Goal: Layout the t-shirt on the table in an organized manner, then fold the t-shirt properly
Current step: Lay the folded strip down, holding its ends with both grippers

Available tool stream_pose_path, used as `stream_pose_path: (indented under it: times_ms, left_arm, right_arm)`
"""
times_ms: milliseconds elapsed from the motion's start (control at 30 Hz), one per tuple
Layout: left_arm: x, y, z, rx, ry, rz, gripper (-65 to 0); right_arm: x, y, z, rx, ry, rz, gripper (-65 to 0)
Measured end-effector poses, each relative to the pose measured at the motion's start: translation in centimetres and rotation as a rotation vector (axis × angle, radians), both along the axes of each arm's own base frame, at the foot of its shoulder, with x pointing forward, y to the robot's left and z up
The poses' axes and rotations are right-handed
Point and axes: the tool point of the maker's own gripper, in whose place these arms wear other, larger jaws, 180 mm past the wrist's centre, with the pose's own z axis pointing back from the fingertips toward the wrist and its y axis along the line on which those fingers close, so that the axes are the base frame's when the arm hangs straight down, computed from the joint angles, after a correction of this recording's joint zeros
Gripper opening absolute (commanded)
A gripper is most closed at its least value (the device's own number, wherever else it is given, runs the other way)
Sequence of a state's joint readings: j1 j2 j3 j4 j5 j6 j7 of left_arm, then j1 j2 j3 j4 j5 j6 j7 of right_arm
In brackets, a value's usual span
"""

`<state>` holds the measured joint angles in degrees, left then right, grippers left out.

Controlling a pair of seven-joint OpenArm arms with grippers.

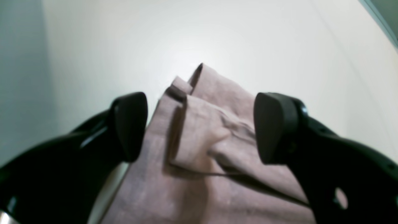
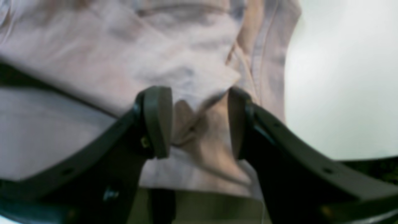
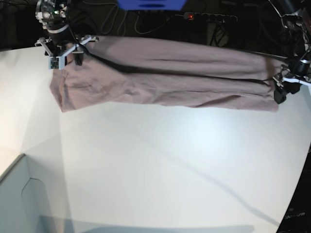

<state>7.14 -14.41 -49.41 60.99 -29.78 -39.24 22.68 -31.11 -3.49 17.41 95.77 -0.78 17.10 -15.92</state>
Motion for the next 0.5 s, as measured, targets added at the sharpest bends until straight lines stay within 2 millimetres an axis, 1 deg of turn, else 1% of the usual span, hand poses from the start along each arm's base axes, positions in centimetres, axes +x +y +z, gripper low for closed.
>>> stream_pose_path:
  times_ms: [133,200,233,300,400,500]
  left_arm:
    - [0.0,0.0,0.0,0.0,0.0,0.0,-13.7]
    - [0.0,0.0,0.0,0.0,-0.001,0.0,-13.7]
    - [0.0,0.0,0.0,0.0,0.0,0.0,-13.7]
    - [0.0,0.0,0.0,0.0,0.0,0.0,-13.7]
    - [0.0,0.0,0.0,0.0,0.0,0.0,-13.7]
    - [0.0,0.0,0.0,0.0,-0.001,0.0,-13.7]
  right_arm:
    - [0.3,0.1,-0.2,0.003,0.004,0.0,-36.0]
    - [0.7,0.3,-0.3,0.01,0.0,0.002,-38.1]
    - [1.0,0.3,-0.3,0.01,-0.005,0.005,-41.0]
    - [1.0,0.1,-0.6,0.01,-0.001,0.005,-49.4]
    - [1.0,0.0,-0.8,0.011,0.009,0.0,-65.0]
    - [1.3,-0.1,-0.4,0.006,-0.006,0.001,-65.0]
